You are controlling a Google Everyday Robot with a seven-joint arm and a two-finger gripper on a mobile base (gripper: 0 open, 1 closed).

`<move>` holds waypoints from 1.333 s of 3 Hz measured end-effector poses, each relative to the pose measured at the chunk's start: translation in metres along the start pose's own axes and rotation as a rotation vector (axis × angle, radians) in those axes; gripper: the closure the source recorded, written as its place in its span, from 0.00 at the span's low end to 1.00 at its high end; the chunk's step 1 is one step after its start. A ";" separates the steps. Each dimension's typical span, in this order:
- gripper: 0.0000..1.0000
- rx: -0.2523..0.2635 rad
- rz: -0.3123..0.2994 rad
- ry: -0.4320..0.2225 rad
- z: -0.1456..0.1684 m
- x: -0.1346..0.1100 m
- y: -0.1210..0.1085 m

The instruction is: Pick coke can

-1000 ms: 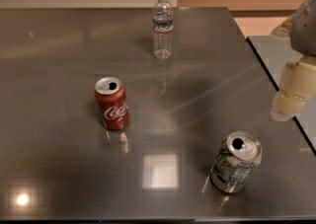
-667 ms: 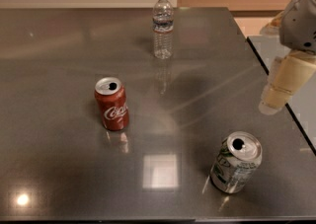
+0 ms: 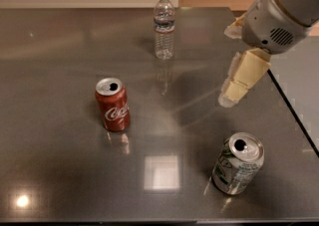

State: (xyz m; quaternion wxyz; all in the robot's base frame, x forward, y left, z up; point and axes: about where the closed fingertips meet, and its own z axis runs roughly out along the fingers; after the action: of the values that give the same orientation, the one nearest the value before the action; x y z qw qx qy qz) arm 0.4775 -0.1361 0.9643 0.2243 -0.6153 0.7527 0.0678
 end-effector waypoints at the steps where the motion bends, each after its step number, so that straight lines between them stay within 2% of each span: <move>1: 0.00 -0.024 -0.042 -0.101 0.023 -0.039 0.009; 2: 0.00 -0.053 -0.088 -0.184 0.045 -0.076 0.024; 4: 0.00 -0.113 -0.136 -0.269 0.087 -0.125 0.045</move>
Offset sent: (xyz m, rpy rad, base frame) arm -0.0034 0.1431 -0.0234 0.2494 -0.0356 0.2114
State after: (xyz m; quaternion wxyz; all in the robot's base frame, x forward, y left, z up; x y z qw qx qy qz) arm 0.4744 0.0194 0.9319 0.2921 -0.6617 0.6676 0.1764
